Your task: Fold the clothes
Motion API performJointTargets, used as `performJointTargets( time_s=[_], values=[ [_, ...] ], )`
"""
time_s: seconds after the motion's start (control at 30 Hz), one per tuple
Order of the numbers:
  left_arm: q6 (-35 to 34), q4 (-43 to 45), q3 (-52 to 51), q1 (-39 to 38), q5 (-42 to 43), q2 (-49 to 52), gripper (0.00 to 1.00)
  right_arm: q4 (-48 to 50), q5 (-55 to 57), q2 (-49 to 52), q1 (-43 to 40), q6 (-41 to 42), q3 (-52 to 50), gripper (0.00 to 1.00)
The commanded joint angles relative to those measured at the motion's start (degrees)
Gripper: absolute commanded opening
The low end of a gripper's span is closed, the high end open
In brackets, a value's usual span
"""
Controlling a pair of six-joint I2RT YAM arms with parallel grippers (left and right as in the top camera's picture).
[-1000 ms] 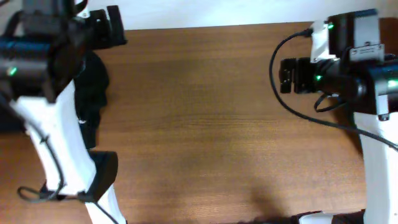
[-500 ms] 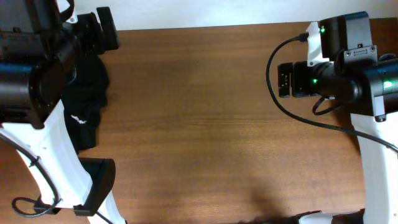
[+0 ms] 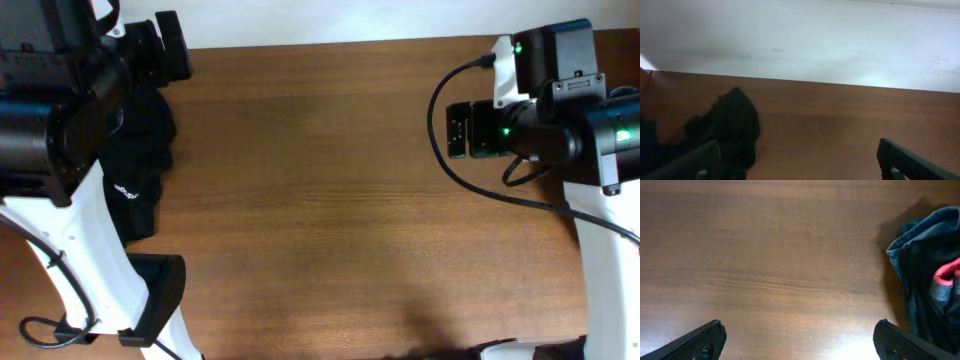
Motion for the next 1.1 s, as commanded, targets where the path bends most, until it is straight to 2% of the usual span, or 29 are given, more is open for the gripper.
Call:
performJointTargets(
  time_s=[0.0, 0.13, 0.23, 0.43, 0.63, 0.77, 1.07],
  values=[
    [0.1, 0.0, -0.2, 0.2, 0.2, 0.4, 0.99, -0.5, 0.0, -2.8, 0.5, 0.8, 0.5, 0.99],
    [0.1, 0.0, -0.2, 0.2, 0.2, 0.4, 0.99, 4.5, 1.6, -8.3, -0.9, -0.1, -2.3, 0.99],
    [0.1, 0.0, -0.2, 0.2, 0.2, 0.4, 0.99, 17.6, 1.1, -15.1, -3.5, -0.1, -11.4, 0.99],
    [0.1, 0.0, -0.2, 0.2, 0.2, 0.4, 0.99, 48.7, -3.4, -29.7, -7.8, -0.1, -37.7, 0.99],
    [0.1, 0.0, -0.2, -0.5, 0.2, 0.4, 0.99, 72.6, -8.0, -42.0, -9.7, -0.1, -62.3, 0.99],
    [0.1, 0.0, -0.2, -0.1, 0.2, 0.4, 0.99, 81.0, -9.0, -50.6, -10.0, -0.1, -76.8, 0.99],
    [0.1, 0.0, -0.2, -0.2, 0.2, 0.4, 0.99, 86.7, -11.0, -70.7, -11.6, -0.1, -99.6, 0.99]
  ],
)
